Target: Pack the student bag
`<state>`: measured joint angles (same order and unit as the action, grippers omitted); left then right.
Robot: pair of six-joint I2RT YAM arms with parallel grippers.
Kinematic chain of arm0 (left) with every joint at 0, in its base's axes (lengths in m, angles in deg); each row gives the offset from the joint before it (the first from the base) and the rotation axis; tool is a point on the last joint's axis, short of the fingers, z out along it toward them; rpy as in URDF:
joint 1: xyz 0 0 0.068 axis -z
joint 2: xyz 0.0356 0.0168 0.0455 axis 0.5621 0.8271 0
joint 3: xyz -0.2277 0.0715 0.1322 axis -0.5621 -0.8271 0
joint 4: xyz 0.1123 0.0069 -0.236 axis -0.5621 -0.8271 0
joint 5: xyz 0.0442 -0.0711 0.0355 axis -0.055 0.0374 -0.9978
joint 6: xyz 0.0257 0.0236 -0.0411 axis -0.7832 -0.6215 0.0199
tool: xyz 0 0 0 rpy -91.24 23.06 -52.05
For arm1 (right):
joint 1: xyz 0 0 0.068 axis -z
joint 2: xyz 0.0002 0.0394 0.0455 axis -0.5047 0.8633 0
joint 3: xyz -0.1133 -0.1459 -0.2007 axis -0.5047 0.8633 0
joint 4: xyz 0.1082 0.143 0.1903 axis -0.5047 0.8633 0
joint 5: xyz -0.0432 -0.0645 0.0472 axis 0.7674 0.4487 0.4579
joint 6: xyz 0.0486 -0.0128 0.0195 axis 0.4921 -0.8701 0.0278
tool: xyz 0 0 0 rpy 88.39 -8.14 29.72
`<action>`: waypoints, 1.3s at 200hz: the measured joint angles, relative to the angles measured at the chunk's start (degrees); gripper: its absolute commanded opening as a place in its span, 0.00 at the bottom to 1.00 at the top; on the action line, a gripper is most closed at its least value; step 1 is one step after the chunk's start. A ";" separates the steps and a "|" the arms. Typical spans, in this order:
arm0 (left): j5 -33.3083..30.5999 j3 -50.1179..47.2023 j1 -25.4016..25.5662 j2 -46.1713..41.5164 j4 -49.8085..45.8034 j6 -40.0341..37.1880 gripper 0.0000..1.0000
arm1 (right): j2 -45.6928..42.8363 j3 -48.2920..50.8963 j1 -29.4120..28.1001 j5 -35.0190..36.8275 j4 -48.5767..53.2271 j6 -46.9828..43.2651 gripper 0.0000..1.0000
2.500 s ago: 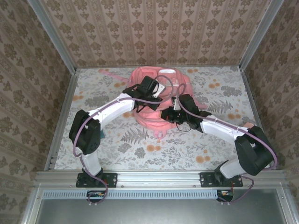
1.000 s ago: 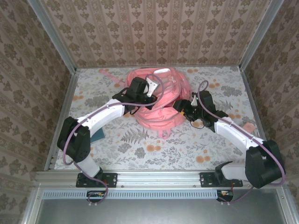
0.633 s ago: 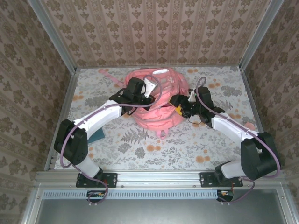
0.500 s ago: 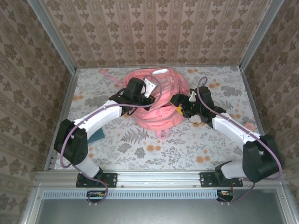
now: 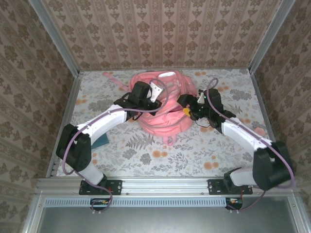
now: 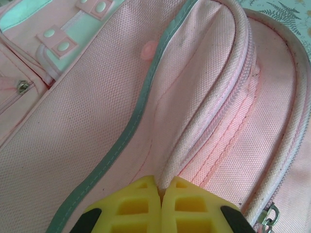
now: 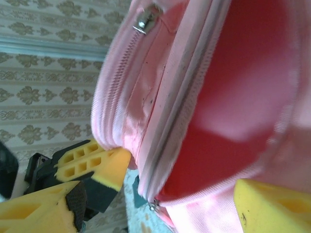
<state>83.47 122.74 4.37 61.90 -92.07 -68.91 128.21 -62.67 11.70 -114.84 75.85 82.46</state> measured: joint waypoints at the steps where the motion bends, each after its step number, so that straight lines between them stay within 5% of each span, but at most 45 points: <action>1: 0.02 0.00 0.00 0.00 0.00 0.00 0.00 | 0.46 -0.04 -0.07 -0.33 -0.37 0.15 0.78; 29: 0.31 -0.63 0.00 -0.04 -0.04 0.02 0.03 | 6.10 -1.25 -1.25 -3.34 -6.34 2.93 0.64; 72: -0.22 -0.87 -0.11 -2.99 -1.18 4.20 0.45 | 9.92 -3.69 -2.56 -5.42 -12.13 6.32 0.35; 100: -0.57 -1.05 -0.15 -8.46 -3.76 11.10 0.56 | 11.67 -3.78 -2.91 -6.23 -14.75 8.59 0.29; 169: 3.34 -12.28 1.75 -15.72 -4.74 28.15 0.49 | 13.09 -5.14 -4.37 -6.45 -17.00 10.91 0.24; 260: 5.01 -13.05 1.86 -9.27 -0.61 31.82 0.39 | 13.18 -5.29 -5.05 -6.45 -16.98 10.91 0.21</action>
<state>88.48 109.69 6.23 52.64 -92.68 -37.08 141.39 -67.96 6.65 -121.29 58.87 93.36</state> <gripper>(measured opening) 0.385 0.215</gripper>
